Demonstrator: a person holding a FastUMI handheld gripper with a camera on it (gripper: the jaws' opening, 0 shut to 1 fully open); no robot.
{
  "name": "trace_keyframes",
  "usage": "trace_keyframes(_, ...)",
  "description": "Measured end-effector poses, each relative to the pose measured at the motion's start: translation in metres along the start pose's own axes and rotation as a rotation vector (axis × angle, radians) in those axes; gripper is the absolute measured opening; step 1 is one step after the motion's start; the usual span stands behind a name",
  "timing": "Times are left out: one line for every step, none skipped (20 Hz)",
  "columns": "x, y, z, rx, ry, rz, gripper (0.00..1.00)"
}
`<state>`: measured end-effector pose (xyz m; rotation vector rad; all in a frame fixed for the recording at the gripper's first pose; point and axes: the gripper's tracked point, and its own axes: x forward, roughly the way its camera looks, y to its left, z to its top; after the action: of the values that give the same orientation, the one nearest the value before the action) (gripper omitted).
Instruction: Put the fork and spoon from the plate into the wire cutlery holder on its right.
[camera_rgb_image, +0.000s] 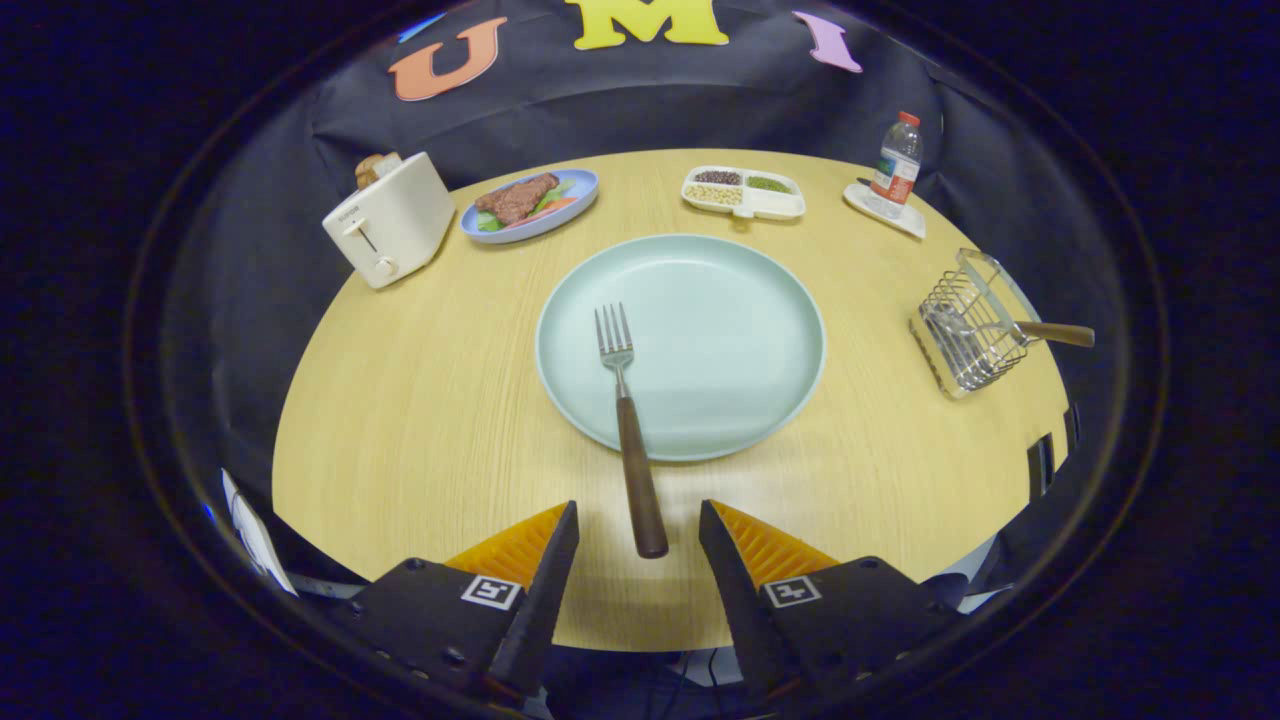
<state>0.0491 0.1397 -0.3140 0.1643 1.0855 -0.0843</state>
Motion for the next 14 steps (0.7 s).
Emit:
trace_keyframes(0.003, 0.002, 0.002, -0.002, 0.005, -0.005, 0.71)
trace_keyframes(0.005, 0.004, 0.003, -0.004, 0.009, -0.005, 0.71)
trace_keyframes(0.007, 0.005, 0.004, -0.004, 0.011, -0.006, 0.6)
trace_keyframes(0.01, 0.005, 0.005, -0.004, 0.015, -0.011, 0.58)
trace_keyframes(0.012, 0.006, 0.007, -0.007, 0.017, -0.015, 0.56)
trace_keyframes(0.012, 0.006, 0.007, -0.009, 0.016, -0.014, 0.54)
trace_keyframes(0.014, 0.006, 0.008, -0.008, 0.017, -0.019, 0.52)
trace_keyframes(0.013, 0.006, 0.008, -0.006, 0.016, -0.012, 0.32)
trace_keyframes(0.013, 0.008, 0.01, -0.009, 0.011, -0.001, 0.13)
trace_keyframes(0.013, 0.01, 0.008, -0.008, 0.009, 0.009, 0.15)
trace_keyframes(0.009, 0.011, 0.008, -0.009, 0.003, 0.023, 0.1)
trace_keyframes(0.008, 0.013, 0.008, -0.015, -0.006, 0.039, 0.1)
trace_keyframes(0.006, 0.014, 0.01, -0.024, -0.021, 0.05, 0.06)
trace_keyframes(0.004, 0.014, 0.009, -0.029, -0.03, 0.055, 0.06)
